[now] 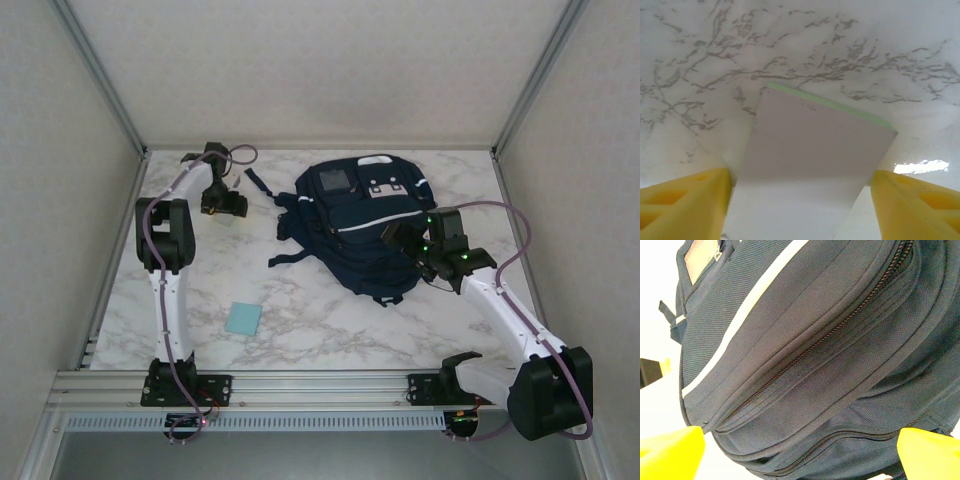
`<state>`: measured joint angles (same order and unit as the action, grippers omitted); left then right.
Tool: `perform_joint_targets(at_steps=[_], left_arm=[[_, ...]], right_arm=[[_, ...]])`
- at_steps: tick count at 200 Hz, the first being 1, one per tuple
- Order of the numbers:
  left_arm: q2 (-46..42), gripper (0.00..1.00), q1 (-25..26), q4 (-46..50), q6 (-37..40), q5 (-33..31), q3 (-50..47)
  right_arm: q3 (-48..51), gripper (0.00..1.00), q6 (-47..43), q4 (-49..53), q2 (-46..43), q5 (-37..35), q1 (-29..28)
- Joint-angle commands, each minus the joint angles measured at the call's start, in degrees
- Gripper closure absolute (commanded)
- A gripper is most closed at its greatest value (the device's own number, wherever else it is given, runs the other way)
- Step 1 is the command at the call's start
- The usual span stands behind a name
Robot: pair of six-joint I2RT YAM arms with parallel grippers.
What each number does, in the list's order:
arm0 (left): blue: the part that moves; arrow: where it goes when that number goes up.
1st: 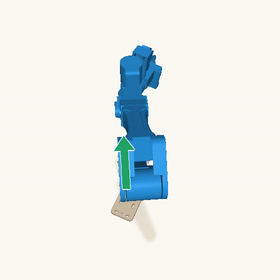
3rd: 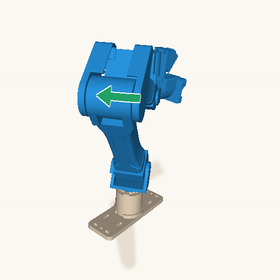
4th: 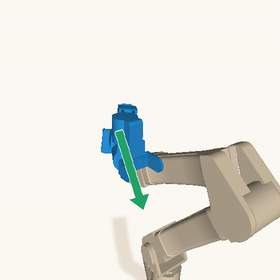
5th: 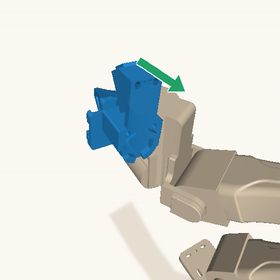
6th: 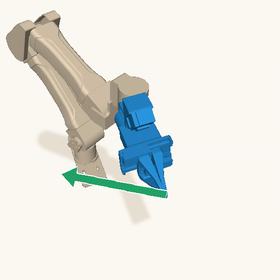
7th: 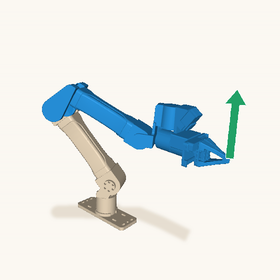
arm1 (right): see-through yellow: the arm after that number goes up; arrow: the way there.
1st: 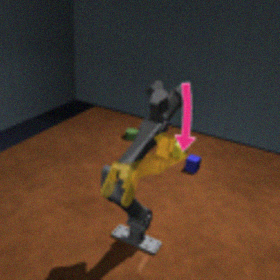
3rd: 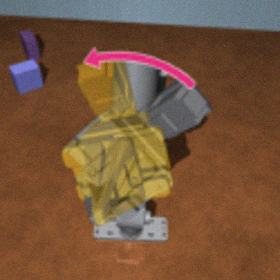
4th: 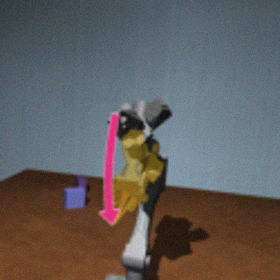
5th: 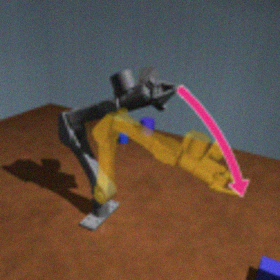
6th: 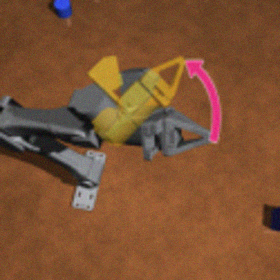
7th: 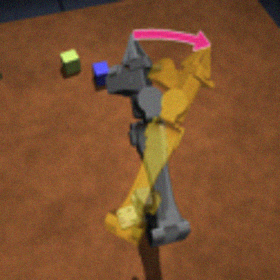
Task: Pack books, pencil case, and school supplies into a backpack
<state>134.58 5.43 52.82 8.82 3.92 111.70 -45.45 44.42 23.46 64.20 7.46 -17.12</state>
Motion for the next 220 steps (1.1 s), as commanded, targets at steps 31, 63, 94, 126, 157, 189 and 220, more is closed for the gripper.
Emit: perform_joint_targets(at_steps=[31, 63, 94, 126, 157, 189, 220], left_arm=[[3.0, 0.18, 0.9, 2.2, -0.6, -4.8, 1.6], [4.2, 0.2, 1.2, 2.7, -0.5, -5.5, 1.8], [4.5, 0.38, 1.4, 2.8, -0.6, -4.1, 1.9], [3.0, 0.39, 1.5, 3.3, -2.3, -1.2, 3.1], [-1.0, 0.4, 2.8, 4.9, -5.0, 4.0, 6.1], [-8.1, 0.39, 6.7, 4.7, -5.7, 9.8, 6.3], [-14.8, 0.38, 12.4, 2.6, -5.6, 13.4, 4.7]], right_arm=[[-0.5, 0.01, 0.8, 0.8, -1.1, -0.9, -0.3], [-0.3, 0.01, 1.0, 1.0, -1.4, -0.9, -0.3], [-0.5, 0.01, 1.1, 1.1, -1.9, -1.0, -0.3], [-1.0, 0.01, 0.5, 1.1, -2.3, -0.5, -0.3], [-3.4, 0.01, -2.4, 1.8, -2.5, 1.0, -0.3], [-8.3, 0.03, -5.7, 3.2, -2.0, 2.8, -0.3], [-13.5, 0.05, -7.5, 3.1, 0.9, 5.9, -0.3]])
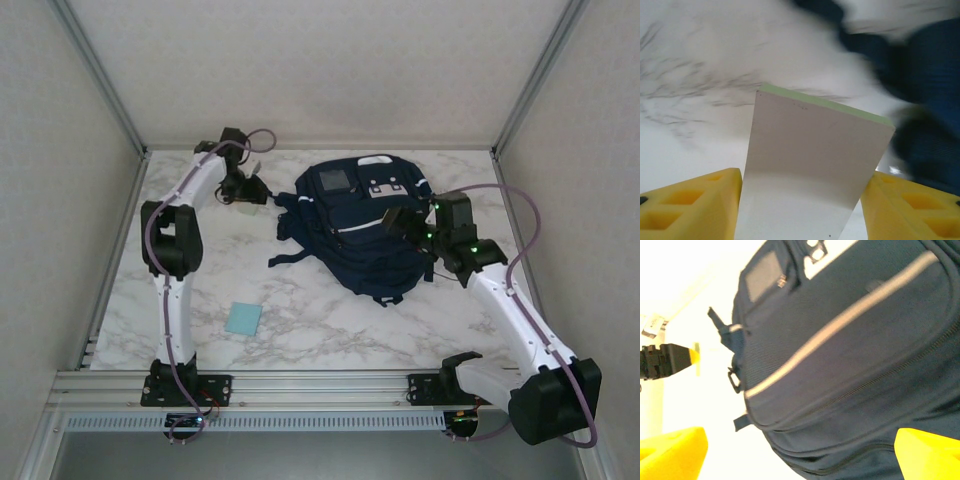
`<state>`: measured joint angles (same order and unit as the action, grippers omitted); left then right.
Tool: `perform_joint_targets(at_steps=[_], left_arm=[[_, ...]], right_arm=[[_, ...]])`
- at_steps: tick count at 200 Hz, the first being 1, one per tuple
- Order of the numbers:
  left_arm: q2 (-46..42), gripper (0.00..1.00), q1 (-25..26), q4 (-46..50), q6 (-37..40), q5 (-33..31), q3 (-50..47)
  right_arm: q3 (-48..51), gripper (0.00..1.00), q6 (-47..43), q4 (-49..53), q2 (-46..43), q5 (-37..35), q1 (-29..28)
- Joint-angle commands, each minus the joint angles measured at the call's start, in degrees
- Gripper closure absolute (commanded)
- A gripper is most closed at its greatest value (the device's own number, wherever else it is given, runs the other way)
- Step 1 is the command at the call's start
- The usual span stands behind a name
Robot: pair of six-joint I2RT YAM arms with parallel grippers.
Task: Pack books, pencil case, and school supplies into a backpack
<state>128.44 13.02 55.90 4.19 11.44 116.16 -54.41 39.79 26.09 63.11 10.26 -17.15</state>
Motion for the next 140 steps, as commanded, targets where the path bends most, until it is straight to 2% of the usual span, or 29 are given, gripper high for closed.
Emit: perform_joint_targets(at_steps=[1, 23, 44, 61, 78, 98, 129, 140], left_arm=[[-8.9, 0.38, 5.1, -0.6, -0.9, 6.0, 0.1], [-13.3, 0.36, 9.6, -3.3, -0.5, 9.2, -2.6], [-17.4, 0.35, 13.9, -6.2, 0.8, 11.9, -6.5], [-19.8, 0.33, 16.4, -8.4, 0.8, 10.7, -9.8], [-20.6, 0.33, 16.7, -10.0, -1.2, 9.3, -12.3], [-20.0, 0.33, 16.5, -10.4, -2.7, 4.9, -13.7], [-17.9, 0.3, 14.7, -9.5, -8.5, -9.1, -13.4], [-17.0, 0.29, 13.4, -9.0, -11.2, -11.4, -13.1]], right_arm=[[-4.8, 0.05, -2.9, 0.5, 2.1, 3.1, -0.3], [-8.8, 0.07, -3.1, 0.0, 5.3, 6.4, -0.3], [-11.9, 0.13, -3.2, -0.8, 8.3, 9.8, -0.3], [-13.9, 0.16, -3.4, -0.4, 10.3, 10.7, -0.3], [-14.5, 0.17, -3.5, -0.6, 11.6, 11.3, -0.3], [-13.5, 0.18, -2.7, -1.5, 12.3, 12.1, -0.3], [-11.6, 0.19, -2.5, -1.4, 12.2, 12.1, -0.3], [-11.2, 0.19, -2.8, -0.9, 12.0, 11.9, -0.3]])
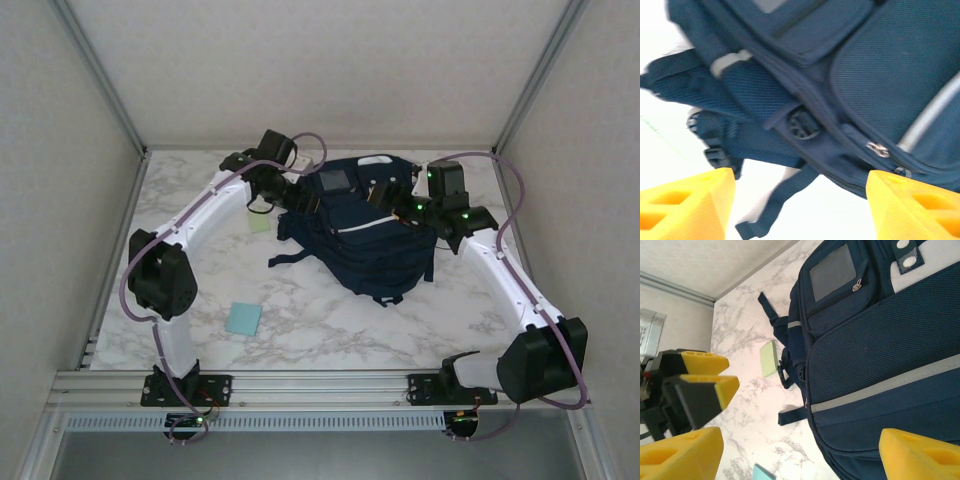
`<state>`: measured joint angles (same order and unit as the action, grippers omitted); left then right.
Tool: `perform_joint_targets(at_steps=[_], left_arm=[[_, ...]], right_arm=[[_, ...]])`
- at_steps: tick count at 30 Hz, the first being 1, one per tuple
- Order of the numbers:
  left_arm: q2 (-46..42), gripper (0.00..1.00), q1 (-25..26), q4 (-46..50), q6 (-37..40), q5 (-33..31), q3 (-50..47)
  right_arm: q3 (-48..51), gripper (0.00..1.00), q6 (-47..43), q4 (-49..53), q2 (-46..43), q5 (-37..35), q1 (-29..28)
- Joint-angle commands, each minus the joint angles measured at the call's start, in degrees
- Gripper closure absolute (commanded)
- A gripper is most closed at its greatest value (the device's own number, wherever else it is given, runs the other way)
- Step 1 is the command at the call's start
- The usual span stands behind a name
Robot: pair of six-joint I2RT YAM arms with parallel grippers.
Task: Pack books, pencil case, and school supplies into a backpack
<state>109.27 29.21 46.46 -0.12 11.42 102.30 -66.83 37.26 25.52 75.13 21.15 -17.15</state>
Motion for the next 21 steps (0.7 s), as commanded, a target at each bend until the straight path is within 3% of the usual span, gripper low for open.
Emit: perform_joint_targets(at_steps=[1, 12, 21], left_arm=[[2.2, 0.29, -2.9, 0.4, -7.1, -11.5, 0.8], [10.1, 0.24, -9.0, -0.8, -17.5, -21.2, -0.5], [21.5, 0.18, -10.9, 0.2, -20.5, -18.8, 5.6]], right_arm=[[1.3, 0.19, -0.3, -0.3, -0.1, 1.0, -0.3], [4.5, 0.14, -1.6, 0.9, -2.0, -0.6, -0.3], [6.8, 0.1, -2.0, 1.5, -4.6, -2.4, -0.3]])
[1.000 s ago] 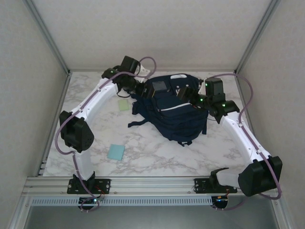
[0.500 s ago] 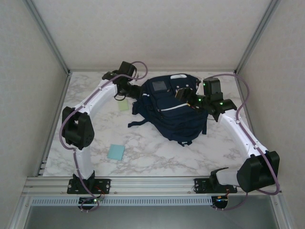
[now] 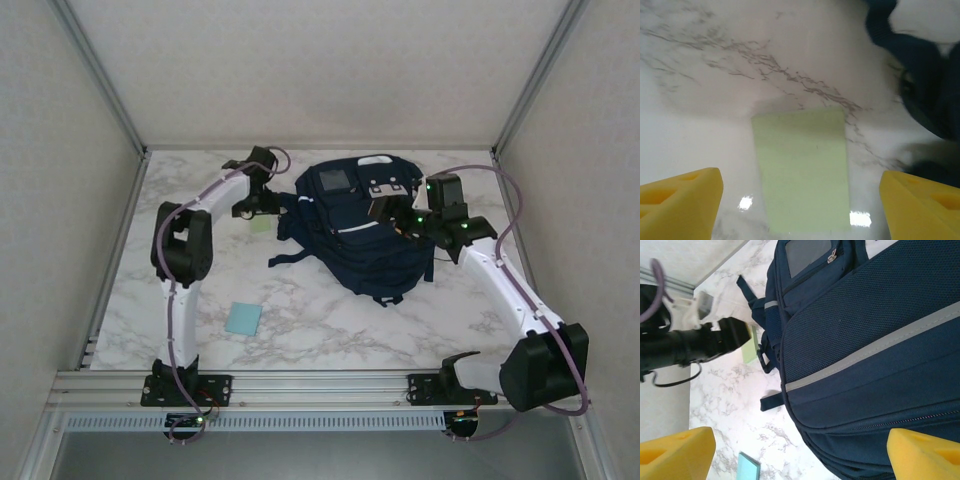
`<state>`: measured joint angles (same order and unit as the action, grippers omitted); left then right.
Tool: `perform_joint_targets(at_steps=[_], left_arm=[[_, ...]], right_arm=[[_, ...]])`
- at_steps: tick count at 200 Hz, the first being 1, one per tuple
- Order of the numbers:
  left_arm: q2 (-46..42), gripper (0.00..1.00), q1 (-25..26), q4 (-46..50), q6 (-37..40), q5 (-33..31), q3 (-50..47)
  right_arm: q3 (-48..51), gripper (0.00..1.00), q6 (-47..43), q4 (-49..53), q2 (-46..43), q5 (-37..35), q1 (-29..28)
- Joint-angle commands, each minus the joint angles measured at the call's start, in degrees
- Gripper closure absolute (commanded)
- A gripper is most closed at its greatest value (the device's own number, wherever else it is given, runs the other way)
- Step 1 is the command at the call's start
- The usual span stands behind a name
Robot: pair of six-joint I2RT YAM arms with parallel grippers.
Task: Pack books, pencil case, and school supplies into a backpack
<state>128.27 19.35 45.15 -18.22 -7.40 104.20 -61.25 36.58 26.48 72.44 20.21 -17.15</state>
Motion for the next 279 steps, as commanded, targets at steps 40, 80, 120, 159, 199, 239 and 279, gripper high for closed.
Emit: perform_joint_targets(at_steps=[40, 80, 120, 159, 199, 239, 279], left_arm=[[7.9, 0.18, -1.7, 4.0, -3.0, -0.1, 8.7], [9.1, 0.31, -1.8, 3.7, -3.1, 1.0, 7.3], [6.6, 0.31, -1.8, 2.4, -3.9, 2.9, 2.6], [3.9, 0.34, -1.8, 1.8, -3.5, 2.9, -2.5], [2.7, 0.54, -1.8, 1.4, -3.1, 2.1, -4.0], [-0.9, 0.55, -1.9, 1.3, -4.2, 4.3, -2.1], [-7.8, 0.54, -1.8, -1.2, -8.4, 13.9, -1.5]], right_arm=[[2.1, 0.09, -1.7, 1.6, -3.9, -3.2, -0.3], [2.2, 0.09, -2.0, 2.1, -4.3, -4.1, -0.3], [2.0, 0.09, -2.5, 2.3, -4.5, -4.3, -0.3], [2.2, 0.09, -2.4, 2.1, -4.6, -4.8, -0.3], [2.2, 0.09, -2.3, 1.9, -4.5, -4.8, -0.3], [3.0, 0.09, -2.2, -0.9, -3.9, -1.4, -0.3], [5.2, 0.09, -2.2, -9.9, -2.7, 2.5, -3.4]])
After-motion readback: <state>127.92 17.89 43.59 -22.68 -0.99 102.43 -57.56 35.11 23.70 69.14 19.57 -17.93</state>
